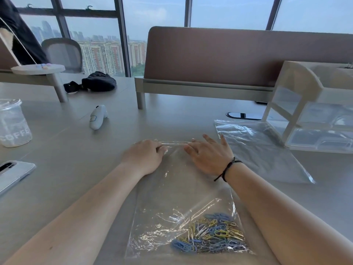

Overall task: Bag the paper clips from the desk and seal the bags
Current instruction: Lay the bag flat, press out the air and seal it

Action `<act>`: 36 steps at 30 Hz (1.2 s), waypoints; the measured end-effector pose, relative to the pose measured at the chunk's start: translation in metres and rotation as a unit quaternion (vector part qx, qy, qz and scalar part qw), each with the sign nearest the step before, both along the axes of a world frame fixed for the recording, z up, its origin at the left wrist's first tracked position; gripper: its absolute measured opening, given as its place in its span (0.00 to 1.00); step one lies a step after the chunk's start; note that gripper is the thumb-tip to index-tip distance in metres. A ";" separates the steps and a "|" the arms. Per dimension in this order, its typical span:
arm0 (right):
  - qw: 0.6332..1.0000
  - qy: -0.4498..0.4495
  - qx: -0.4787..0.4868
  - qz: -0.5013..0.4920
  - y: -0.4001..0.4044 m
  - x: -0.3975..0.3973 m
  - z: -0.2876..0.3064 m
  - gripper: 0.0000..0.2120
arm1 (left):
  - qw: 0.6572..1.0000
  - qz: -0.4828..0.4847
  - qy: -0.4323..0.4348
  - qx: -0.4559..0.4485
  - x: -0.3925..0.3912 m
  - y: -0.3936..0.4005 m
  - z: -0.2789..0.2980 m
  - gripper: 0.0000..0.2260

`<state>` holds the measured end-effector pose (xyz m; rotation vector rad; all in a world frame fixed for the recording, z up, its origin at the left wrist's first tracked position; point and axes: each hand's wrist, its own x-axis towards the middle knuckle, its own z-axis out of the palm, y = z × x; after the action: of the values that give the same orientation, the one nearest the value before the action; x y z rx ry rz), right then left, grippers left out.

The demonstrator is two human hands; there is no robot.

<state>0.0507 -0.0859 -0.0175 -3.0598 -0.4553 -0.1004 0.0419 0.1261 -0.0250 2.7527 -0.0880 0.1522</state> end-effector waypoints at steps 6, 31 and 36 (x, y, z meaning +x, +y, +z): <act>0.999 -0.008 -0.010 -0.032 -0.024 -0.003 0.003 0.26 | 1.000 0.022 -0.016 0.016 -0.001 0.003 0.000 0.16; 0.991 -0.074 0.112 0.010 -0.022 -0.003 -0.003 0.12 | 0.983 0.022 -0.178 -0.031 -0.010 0.004 0.013 0.12; 0.981 -0.048 0.185 0.017 -0.013 0.009 0.000 0.24 | 0.961 0.045 -0.251 -0.103 -0.004 0.021 0.018 0.11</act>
<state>0.0594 -0.0988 -0.0177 -2.6890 -0.4368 -0.2959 0.0384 0.1472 -0.0068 2.4475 -0.0768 0.8334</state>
